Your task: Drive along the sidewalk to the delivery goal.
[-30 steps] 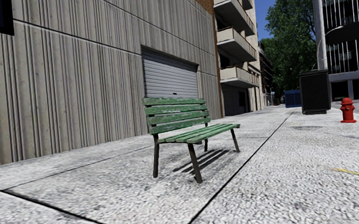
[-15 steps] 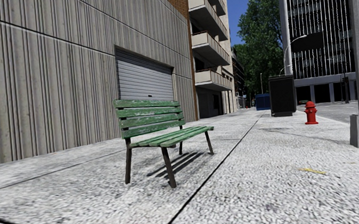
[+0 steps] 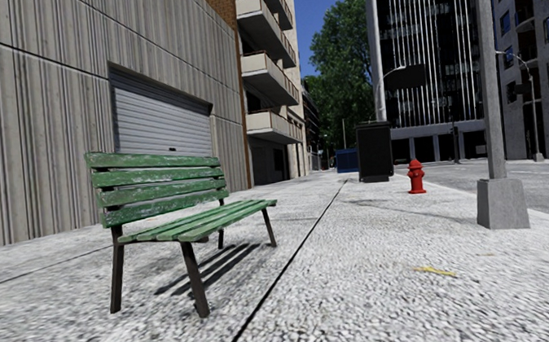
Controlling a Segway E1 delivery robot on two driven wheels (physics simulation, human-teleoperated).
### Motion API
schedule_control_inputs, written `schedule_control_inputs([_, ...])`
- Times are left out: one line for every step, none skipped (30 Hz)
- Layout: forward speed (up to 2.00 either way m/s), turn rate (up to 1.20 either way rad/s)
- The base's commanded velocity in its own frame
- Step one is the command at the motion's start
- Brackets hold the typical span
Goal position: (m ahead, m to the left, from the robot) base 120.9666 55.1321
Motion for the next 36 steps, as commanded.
schedule_control_inputs([0.73,-0.68])
schedule_control_inputs([0.73,-0.68])
schedule_control_inputs([0.73,-0.68])
schedule_control_inputs([0.73,-0.68])
schedule_control_inputs([0.73,-0.68])
schedule_control_inputs([0.73,-0.68])
schedule_control_inputs([0.73,-0.68])
schedule_control_inputs([0.73,-0.68])
schedule_control_inputs([0.73,-0.68])
schedule_control_inputs([0.73,-0.68])
schedule_control_inputs([0.73,-0.68])
schedule_control_inputs([0.73,-0.68])
schedule_control_inputs([0.73,-0.68])
schedule_control_inputs([0.73,-0.68])
schedule_control_inputs([0.73,-0.68])
schedule_control_inputs([0.73,-0.68])
schedule_control_inputs([0.76,-0.68])
schedule_control_inputs([0.76,-0.68])
schedule_control_inputs([0.81,-0.61])
schedule_control_inputs([0.89,-0.48])
schedule_control_inputs([0.97,-0.34])
schedule_control_inputs([0.97,-0.34])
schedule_control_inputs([1.04,-0.25])
schedule_control_inputs([1.07,-0.06])
schedule_control_inputs([1.09,0.00])
schedule_control_inputs([1.13,0.00])
schedule_control_inputs([1.13,0.00])
schedule_control_inputs([1.17,0.00])
schedule_control_inputs([1.29,0.00])
schedule_control_inputs([1.50,0.00])
schedule_control_inputs([1.50,0.00])
schedule_control_inputs([2.00,0.00])
schedule_control_inputs([2.00,0.00])
schedule_control_inputs([2.00,0.00])
schedule_control_inputs([2.00,0.00])
schedule_control_inputs([2.00,0.00])
